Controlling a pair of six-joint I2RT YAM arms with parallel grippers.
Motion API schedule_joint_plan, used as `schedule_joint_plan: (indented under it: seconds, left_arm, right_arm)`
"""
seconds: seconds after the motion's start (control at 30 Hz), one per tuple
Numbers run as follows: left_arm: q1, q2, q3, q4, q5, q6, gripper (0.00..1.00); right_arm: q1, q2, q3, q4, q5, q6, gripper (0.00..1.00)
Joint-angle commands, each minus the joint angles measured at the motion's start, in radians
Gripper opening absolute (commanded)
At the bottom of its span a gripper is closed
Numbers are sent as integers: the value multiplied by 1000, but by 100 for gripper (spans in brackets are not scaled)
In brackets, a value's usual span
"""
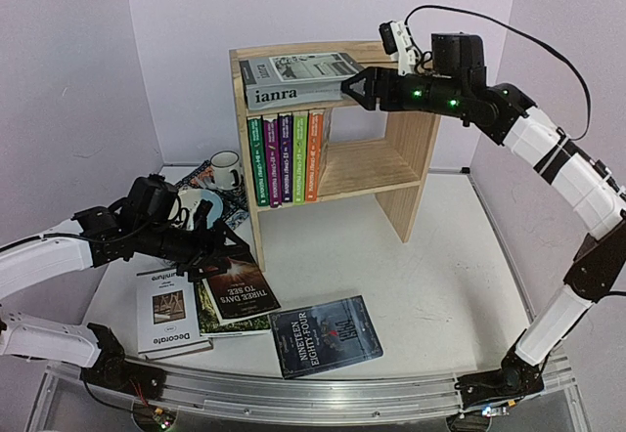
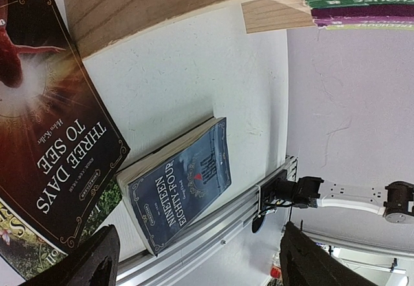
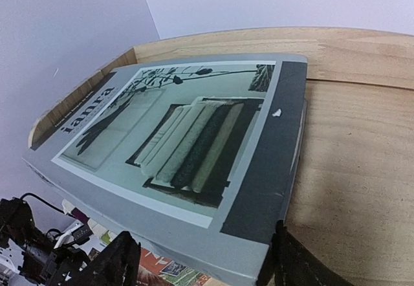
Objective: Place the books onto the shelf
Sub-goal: Adjust the book on the shelf.
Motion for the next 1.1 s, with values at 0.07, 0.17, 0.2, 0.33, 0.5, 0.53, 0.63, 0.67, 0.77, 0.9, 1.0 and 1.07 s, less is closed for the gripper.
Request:
schedule_joint_plan:
  seconds: [0.07, 0.17, 0.2, 0.33, 0.5, 0.53, 0.63, 0.67, 0.77, 0.9, 1.0, 1.07]
  left_arm:
    - [5, 5, 28, 32, 13, 25, 87]
    - [4, 7, 27, 31, 12, 26, 87]
    - [5, 9, 27, 31, 11, 27, 87]
    - [5, 12, 27, 31, 11, 28, 87]
    - [4, 12, 26, 32, 11, 30, 87]
    - [5, 13, 26, 31, 11, 30, 87]
    - [4, 15, 25, 32, 13, 31, 87]
    - [5, 15, 25, 32, 13, 31, 87]
    - [5, 15, 25, 32, 12, 31, 87]
    - [5, 19, 25, 33, 12, 34, 87]
    - [5, 19, 25, 33, 13, 34, 87]
    - [5, 17, 25, 34, 13, 34, 87]
  right_arm:
    - [48, 15, 49, 18, 83, -50, 71]
    - [69, 30, 66, -5, 130, -83, 71]
    - [75, 33, 70, -10, 143, -89, 71]
    - [105, 47, 79, -12, 239, -108, 68]
    - [140, 70, 102, -12, 321, -124, 66]
    - [143, 74, 106, -12, 323, -123, 66]
    - [144, 82, 113, -9, 307, -133, 69]
    - [145, 84, 113, -6, 300, -136, 69]
    - [144, 94, 129, -4, 298, -135, 69]
    - [145, 108, 149, -6, 314, -133, 68]
    - [144, 114, 155, -6, 332, -138, 70]
    - [145, 116, 158, -6, 329, -143, 74]
